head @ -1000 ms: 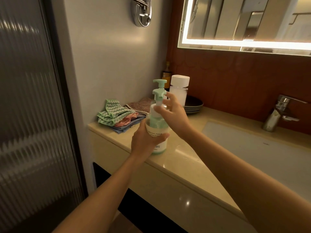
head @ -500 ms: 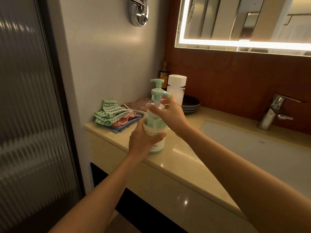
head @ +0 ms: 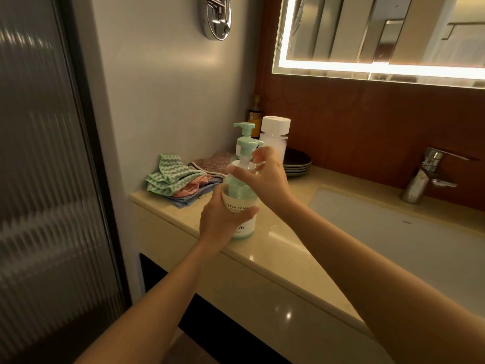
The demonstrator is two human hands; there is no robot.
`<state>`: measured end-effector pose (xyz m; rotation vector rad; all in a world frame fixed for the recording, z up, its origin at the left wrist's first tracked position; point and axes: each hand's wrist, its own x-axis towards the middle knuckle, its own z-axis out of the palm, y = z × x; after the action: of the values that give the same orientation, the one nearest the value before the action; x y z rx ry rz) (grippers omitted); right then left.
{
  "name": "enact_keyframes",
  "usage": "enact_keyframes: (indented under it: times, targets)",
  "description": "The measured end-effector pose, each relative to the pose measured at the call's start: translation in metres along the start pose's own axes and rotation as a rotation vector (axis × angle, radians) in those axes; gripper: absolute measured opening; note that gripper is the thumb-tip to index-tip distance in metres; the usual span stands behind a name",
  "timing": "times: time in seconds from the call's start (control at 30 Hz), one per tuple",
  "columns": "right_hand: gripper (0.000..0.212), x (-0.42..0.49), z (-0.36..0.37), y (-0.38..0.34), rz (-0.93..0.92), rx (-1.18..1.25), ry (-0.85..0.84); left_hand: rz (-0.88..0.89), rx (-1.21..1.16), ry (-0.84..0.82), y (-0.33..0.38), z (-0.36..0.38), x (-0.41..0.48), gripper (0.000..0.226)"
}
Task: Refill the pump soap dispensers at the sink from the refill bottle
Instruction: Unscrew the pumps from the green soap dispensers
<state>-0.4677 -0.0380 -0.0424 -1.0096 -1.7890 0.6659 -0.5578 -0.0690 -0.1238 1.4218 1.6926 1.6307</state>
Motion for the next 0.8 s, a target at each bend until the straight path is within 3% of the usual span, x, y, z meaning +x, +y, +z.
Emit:
enact_keyframes:
  times: [0.17, 0.3, 0.43, 0.5, 0.6, 0.7, 0.8]
  targets:
    - [0.037, -0.0001, 0.0012, -0.0019, -0.026, -0.011, -0.028, -0.003, -0.001, -0.001, -0.0003, 0.0007, 0.0003, 0.065]
    - [0.046, -0.0045, 0.0009, -0.0062, 0.015, 0.116, -0.096, -0.006, -0.006, -0.003, -0.0012, 0.0011, 0.0005, 0.066]
    - [0.062, -0.0039, 0.0062, -0.0048, -0.004, 0.02, 0.006, -0.003, 0.005, -0.009, -0.0019, 0.0005, 0.0017, 0.066]
    - [0.058, -0.0016, 0.0063, -0.0042, 0.004, -0.016, 0.053, 0.001, 0.012, -0.004, -0.002, 0.0006, 0.0016, 0.065]
    - [0.051, -0.0019, 0.0016, -0.0074, 0.022, 0.07, -0.031, 0.017, 0.015, -0.002, -0.0014, 0.0012, 0.0014, 0.065]
    - [0.054, -0.0058, 0.0009, -0.0086, 0.03, 0.138, -0.119, 0.019, 0.014, -0.006, -0.0008, 0.0007, 0.0021, 0.065]
    - [0.059, -0.005, 0.0041, -0.0033, 0.046, 0.077, -0.091, 0.017, -0.001, -0.006, -0.0023, 0.0008, 0.0031, 0.065]
